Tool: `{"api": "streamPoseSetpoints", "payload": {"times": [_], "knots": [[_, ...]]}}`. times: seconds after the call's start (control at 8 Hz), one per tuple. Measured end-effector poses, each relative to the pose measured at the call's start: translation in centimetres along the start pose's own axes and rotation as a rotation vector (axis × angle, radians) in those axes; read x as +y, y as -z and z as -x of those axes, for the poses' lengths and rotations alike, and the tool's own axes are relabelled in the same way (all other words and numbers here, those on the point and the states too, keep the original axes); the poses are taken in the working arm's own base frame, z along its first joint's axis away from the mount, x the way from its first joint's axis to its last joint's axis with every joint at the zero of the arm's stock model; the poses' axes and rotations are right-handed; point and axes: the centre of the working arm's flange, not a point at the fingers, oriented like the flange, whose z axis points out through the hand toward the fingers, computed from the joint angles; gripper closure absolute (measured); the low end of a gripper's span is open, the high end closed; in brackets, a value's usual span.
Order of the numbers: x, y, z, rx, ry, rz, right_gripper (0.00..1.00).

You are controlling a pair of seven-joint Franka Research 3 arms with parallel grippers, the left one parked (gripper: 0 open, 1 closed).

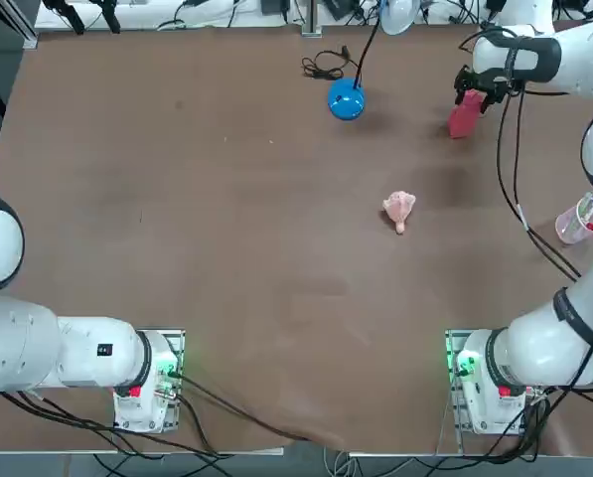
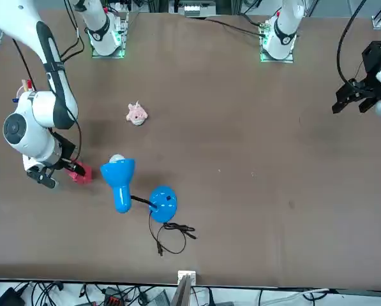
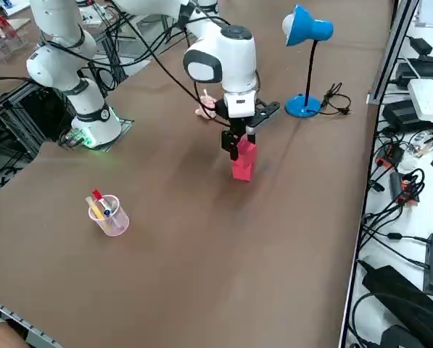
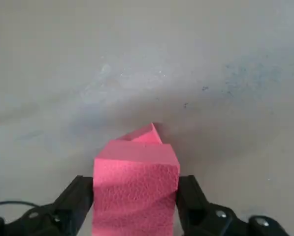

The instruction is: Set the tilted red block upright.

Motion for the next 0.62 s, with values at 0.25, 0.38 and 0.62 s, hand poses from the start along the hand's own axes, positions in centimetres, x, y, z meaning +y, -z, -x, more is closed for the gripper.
{"api": "streamPoseSetpoints", "payload": {"times": [0.25,0.38,0.62], "knots": [[0.0,0.0,-0.1,0.003,0.000,-0.001,0.14],[0.0,0.1,-0.1,0.006,0.000,-0.002,0.17],[-0.1,1.4,-0.4,0.020,0.012,-0.007,0.27]]}}
